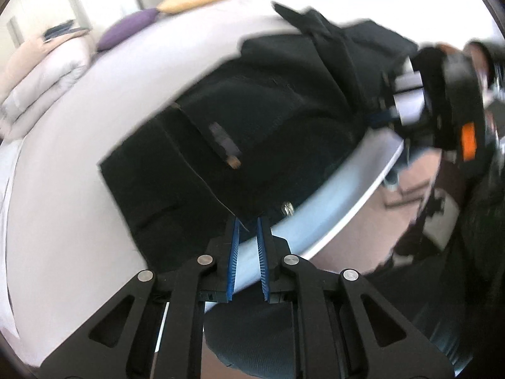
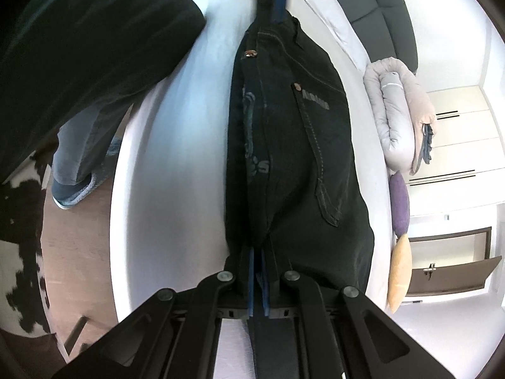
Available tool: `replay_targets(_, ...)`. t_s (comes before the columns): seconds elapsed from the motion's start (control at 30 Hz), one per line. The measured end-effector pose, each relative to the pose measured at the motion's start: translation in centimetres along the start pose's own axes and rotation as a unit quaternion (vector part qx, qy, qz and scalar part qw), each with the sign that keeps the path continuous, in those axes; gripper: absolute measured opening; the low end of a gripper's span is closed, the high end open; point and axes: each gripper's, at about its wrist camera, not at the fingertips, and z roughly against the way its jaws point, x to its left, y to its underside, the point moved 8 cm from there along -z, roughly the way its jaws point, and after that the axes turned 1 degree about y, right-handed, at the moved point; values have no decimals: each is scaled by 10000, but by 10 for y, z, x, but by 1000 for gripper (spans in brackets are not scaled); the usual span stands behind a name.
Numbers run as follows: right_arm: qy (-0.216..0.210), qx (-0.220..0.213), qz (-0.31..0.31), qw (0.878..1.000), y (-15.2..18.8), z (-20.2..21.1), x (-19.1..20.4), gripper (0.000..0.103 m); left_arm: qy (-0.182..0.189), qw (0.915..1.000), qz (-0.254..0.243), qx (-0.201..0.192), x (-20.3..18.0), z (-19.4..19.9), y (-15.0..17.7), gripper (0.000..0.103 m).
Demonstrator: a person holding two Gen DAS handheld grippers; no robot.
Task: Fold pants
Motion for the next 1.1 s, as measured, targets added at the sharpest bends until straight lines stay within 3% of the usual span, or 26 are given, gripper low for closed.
replay_targets(0.17, 66, 43, -227, 9997, -1, -1, -1, 8, 193, 9943, 798, -680, -3, -6, -55, 11)
replay_targets(0.23, 80, 2, -487, 9988, 1, 1, -5, 9, 204, 9925, 1003, -671, -9, -30, -73, 12)
replay_targets(0.3, 14, -70, -787, 9969, 4, 5, -12, 14, 276, 9911, 1232, -412, -12, -64, -83, 12)
replay_targets(0.37, -38, -128, -1201, 9927, 10, 10, -21, 31, 194, 9885, 1497, -56, -12, -101, -80, 11)
replay_targets(0.43, -406, -353, -2001, 9783, 23, 23, -41, 79, 254, 9824, 1835, -221, -7, -110, -81, 11)
replay_targets(0.5, -806, -681, -2890, 9515, 39, 37, -66, 84, 428, 9759, 2125, -253, -1, -110, -81, 11)
replay_targets(0.57, -1068, -807, -4029, 9054, 70, 39, -106, 84, 543, 9719, 2270, -303, 2, -112, -81, 11)
replay_targets(0.6, -1140, -822, -4633, 8750, 91, 35, -131, 81, 564, 9711, 2298, -311, 3, -114, -81, 11)
replay_targets(0.63, -1075, -776, -5364, 8335, 122, 25, -165, 75, 578, 9703, 2329, -298, 4, -116, -83, 11)
replay_targets(0.67, -960, -693, -5809, 8053, 146, 18, -187, 73, 580, 9698, 2350, -293, 4, -116, -81, 11)
replay_targets(0.73, -595, -595, -6874, 7214, 211, -3, -242, 72, 592, 9671, 2459, -268, 7, -118, -86, 11)
replay_targets(0.8, -526, -458, -7474, 6607, 258, -29, -274, 72, 569, 9655, 2526, -289, 11, -119, -82, 11)
replay_targets(0.83, -608, -314, -7687, 6360, 277, -49, -287, 72, 544, 9651, 2544, -303, 8, -121, -77, 11)
replay_targets(0.9, -606, -104, -7905, 6093, 302, -81, -303, 72, 505, 9649, 2559, -317, 6, -121, -72, 11)
replay_targets(0.93, -602, 33, -7943, 6046, 310, -94, -307, 72, 489, 9648, 2563, -323, 5, -121, -71, 11)
replay_targets(1.1, -524, 963, -7729, 6249, 326, -162, -312, 72, 545, 9627, 2626, -355, 4, -119, -64, 11)
